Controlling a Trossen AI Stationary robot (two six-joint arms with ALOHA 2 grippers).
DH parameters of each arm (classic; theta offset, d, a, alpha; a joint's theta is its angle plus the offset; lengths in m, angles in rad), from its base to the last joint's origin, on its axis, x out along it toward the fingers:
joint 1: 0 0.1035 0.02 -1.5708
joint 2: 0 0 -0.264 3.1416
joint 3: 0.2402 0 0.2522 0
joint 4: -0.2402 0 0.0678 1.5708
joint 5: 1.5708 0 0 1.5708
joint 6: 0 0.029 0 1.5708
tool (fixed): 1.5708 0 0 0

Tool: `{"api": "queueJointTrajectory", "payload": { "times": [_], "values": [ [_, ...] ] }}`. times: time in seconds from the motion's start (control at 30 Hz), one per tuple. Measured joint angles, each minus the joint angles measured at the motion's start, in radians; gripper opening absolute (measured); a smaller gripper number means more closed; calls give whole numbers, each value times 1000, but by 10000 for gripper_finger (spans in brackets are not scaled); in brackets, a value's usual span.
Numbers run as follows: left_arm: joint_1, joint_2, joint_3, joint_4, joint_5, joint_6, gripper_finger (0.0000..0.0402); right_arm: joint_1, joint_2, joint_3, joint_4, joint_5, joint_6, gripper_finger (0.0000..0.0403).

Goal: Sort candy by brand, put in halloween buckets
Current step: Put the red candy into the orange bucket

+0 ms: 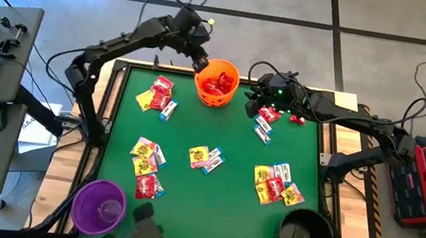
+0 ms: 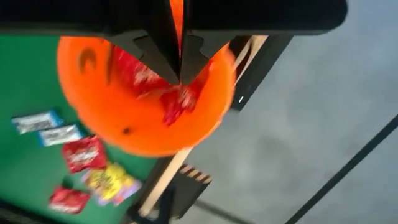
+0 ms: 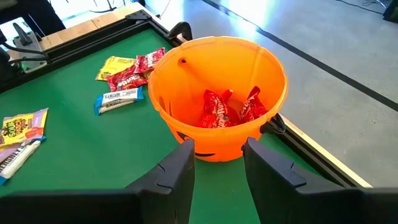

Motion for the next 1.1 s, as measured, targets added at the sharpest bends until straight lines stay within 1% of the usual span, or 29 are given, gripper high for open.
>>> {"api": "queueJointTrajectory", "payload": {
  "times": [0.1, 0.17, 0.27, 0.33, 0.43, 0.6, 0.7, 0.8, 0.87, 1.0, 1.1],
  "values": [
    [29, -28, 0, -102, -35, 21, 5, 0, 0, 0, 0, 0, 0, 126],
    [49, -36, 0, -155, -36, 23, 4, 0, 2, 0, 0, 0, 0, 126],
    [68, -55, -40, -165, -37, 22, 1, 0, 4, 0, 0, -1, 0, 126],
    [78, -80, -103, -158, -36, 15, 1, 0, 8, 0, 0, -2, 0, 126],
    [83, -126, -235, -122, -37, 7, 0, 0, 14, 0, 0, -5, 0, 126],
    [83, -217, -472, 15, -35, -31, 0, 0, 23, 0, 3, -5, 1, 126],
    [82, -236, -566, 49, -36, -45, 6, 0, 31, 0, 6, -6, 1, 126],
    [72, -235, -618, 49, -46, -46, 25, 0, 45, 0, 7, -8, 0, 126],
    [58, -231, -649, 51, -87, -46, 42, 0, 56, 0, 9, -8, 0, 126],
    [33, -231, -694, 53, -204, -52, 86, 0, 76, 0, 10, -8, 1, 126],
    [26, -231, -724, 86, -229, -77, 117, 0, 83, 0, 17, -8, 5, 126]
  ]
}}
